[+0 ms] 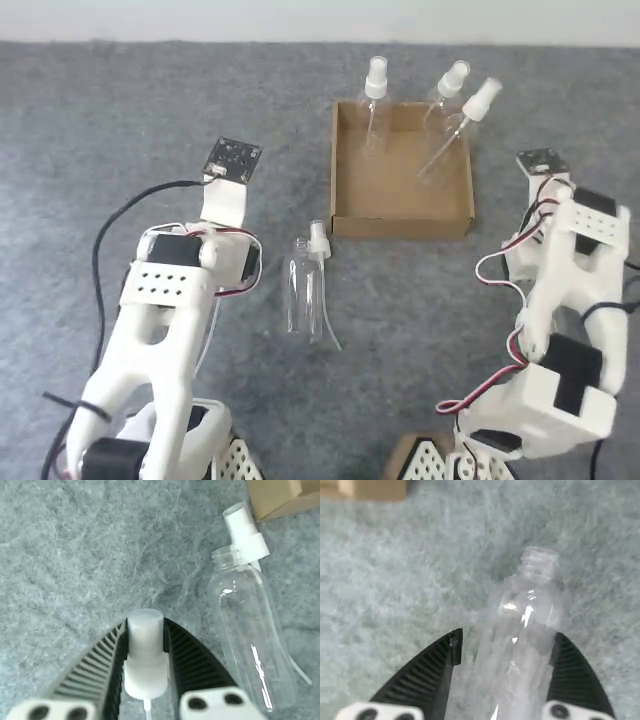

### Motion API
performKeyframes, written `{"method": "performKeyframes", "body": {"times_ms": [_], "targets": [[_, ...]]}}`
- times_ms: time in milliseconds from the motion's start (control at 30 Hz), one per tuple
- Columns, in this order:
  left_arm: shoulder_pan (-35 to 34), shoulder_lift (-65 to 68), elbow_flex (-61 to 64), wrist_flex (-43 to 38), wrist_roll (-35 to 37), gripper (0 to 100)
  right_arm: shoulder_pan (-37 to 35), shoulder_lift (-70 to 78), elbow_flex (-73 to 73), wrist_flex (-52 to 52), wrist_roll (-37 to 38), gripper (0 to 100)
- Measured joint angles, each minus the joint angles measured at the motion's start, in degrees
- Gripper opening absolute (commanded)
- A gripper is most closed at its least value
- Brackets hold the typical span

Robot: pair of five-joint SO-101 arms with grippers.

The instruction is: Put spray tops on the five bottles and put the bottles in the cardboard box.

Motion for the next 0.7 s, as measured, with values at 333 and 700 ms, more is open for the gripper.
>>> {"method": "performKeyframes", "body": {"times_ms": [333, 700], "targets": [[-0.1, 0.0, 0.0, 0.0, 0.0, 1, 0.8, 2.1, 1.0, -5.1, 0.3, 22.1], [0.0, 0.0, 0.0, 0.0, 0.0, 1, 3.2, 8.4, -4.0, -5.1, 3.8, 3.0]]}}
